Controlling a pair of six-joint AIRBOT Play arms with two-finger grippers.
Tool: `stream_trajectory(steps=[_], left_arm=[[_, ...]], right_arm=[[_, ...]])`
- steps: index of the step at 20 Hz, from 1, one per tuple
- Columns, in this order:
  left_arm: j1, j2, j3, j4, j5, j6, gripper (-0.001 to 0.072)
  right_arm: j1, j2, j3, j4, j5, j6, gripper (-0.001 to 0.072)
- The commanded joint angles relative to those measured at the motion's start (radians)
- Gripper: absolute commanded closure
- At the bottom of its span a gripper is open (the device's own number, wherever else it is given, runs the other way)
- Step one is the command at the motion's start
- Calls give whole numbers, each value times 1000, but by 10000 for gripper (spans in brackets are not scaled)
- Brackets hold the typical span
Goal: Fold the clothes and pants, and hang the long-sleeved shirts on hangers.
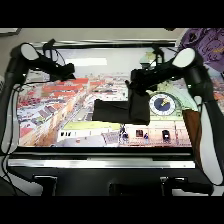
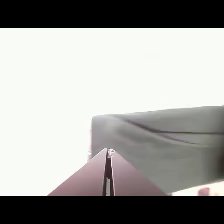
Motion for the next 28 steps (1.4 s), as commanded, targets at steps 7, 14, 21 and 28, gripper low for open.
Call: stream_trajectory(steps=[7, 14, 21, 28], left_arm=[[116, 43, 1, 52, -60, -3, 686], [116, 43, 0, 52, -60, -3, 686], [117, 43, 0, 56, -56, -18, 686], [117, 43, 0, 55, -57, -18, 686]], right_arm=[[158, -161, 1, 24, -145, 39, 677], [158, -200, 1, 98, -223, 37, 619], [158, -187, 2, 342, -177, -129, 320], [-38, -81, 1, 117, -27, -166, 222]])
